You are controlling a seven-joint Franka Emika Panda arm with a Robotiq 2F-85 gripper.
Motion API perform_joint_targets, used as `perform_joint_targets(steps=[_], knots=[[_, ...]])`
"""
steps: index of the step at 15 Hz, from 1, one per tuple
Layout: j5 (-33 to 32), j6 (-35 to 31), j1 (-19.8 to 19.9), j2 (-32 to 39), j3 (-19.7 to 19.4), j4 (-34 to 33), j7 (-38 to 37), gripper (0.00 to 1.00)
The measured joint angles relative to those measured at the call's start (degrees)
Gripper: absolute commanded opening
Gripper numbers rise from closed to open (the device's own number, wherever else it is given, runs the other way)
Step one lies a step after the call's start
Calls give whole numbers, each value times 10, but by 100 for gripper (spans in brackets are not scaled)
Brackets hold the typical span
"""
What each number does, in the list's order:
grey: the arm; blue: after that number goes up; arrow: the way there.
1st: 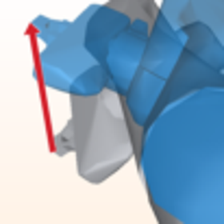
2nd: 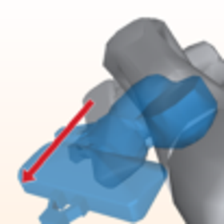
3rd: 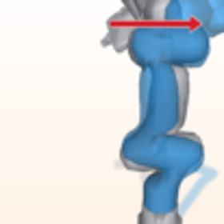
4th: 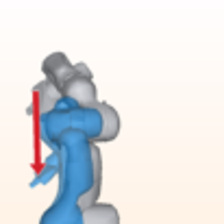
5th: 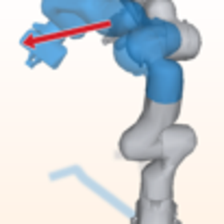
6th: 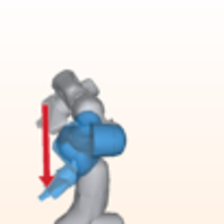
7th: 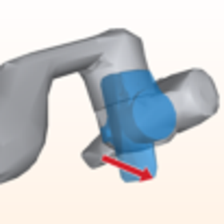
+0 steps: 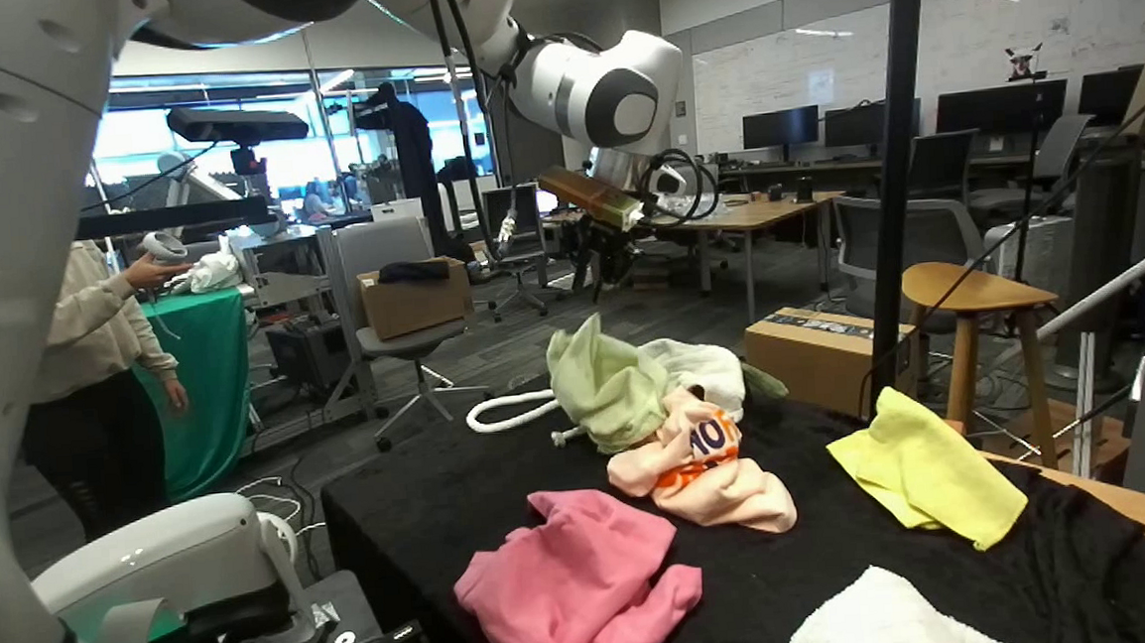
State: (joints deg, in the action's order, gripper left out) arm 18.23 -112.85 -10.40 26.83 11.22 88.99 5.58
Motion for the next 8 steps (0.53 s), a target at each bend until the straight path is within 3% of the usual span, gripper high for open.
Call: perform_joint_targets(steps=[4, 8], knots=[[0, 0, 7, 5, -8, 0, -1, 100], [-4, 0, 17, 10, -24, 3, -5, 100]])
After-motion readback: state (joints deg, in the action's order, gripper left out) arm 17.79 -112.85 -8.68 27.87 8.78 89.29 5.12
